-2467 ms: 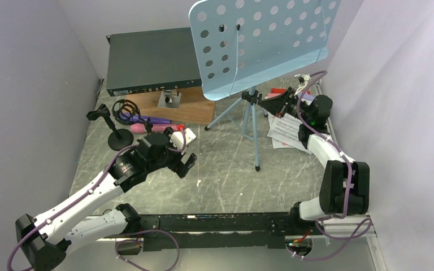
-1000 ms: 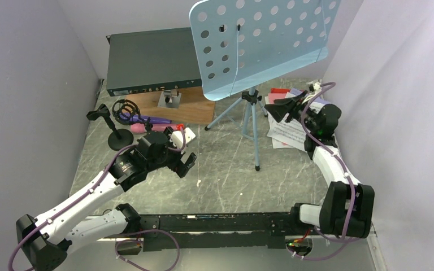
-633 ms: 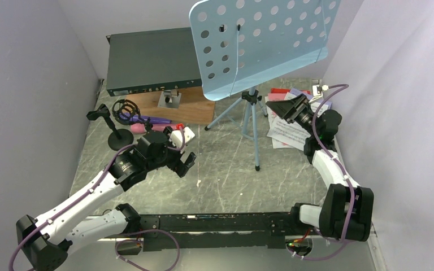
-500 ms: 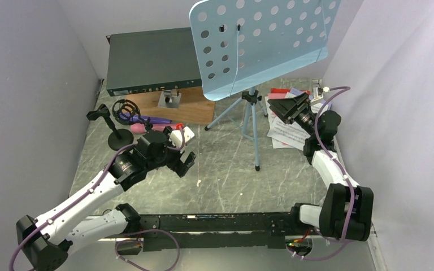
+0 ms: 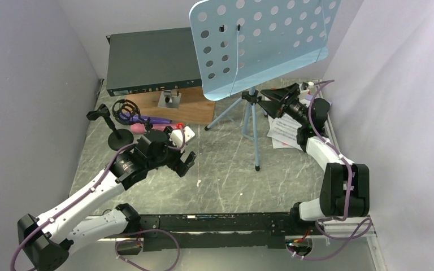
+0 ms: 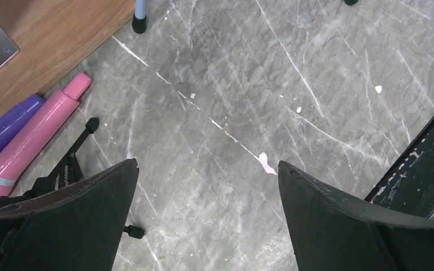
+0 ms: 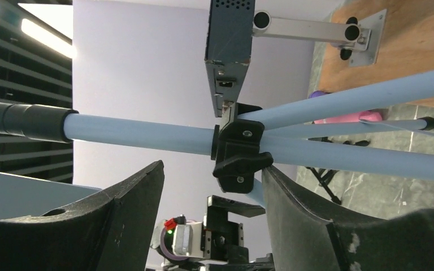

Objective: Pack up the instrument practice props
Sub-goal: Unscrew the knob on the music stand.

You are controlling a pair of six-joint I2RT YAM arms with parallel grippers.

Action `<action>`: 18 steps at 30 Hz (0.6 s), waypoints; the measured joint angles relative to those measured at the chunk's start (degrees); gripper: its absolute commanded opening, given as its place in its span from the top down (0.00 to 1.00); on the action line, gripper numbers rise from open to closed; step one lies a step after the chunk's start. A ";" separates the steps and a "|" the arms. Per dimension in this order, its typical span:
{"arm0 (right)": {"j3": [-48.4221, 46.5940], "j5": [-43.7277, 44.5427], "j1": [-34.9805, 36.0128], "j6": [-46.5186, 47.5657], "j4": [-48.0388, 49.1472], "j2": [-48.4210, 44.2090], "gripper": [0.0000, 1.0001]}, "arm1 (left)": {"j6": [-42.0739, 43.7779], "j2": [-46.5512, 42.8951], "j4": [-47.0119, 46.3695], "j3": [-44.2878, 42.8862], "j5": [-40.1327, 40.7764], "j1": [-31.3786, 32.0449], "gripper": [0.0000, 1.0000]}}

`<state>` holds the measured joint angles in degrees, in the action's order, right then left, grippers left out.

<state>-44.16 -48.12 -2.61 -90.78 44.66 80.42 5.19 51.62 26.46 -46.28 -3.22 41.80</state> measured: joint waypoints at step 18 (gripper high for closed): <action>-1.79 -0.28 0.09 -2.34 -1.42 3.58 0.85 | 0.00 0.00 0.00 0.00 -0.46 -0.11 0.01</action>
<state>-45.95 -48.40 -2.52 -93.12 43.24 84.01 5.19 51.62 26.46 -46.28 -3.68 41.69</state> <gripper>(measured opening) 0.266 0.995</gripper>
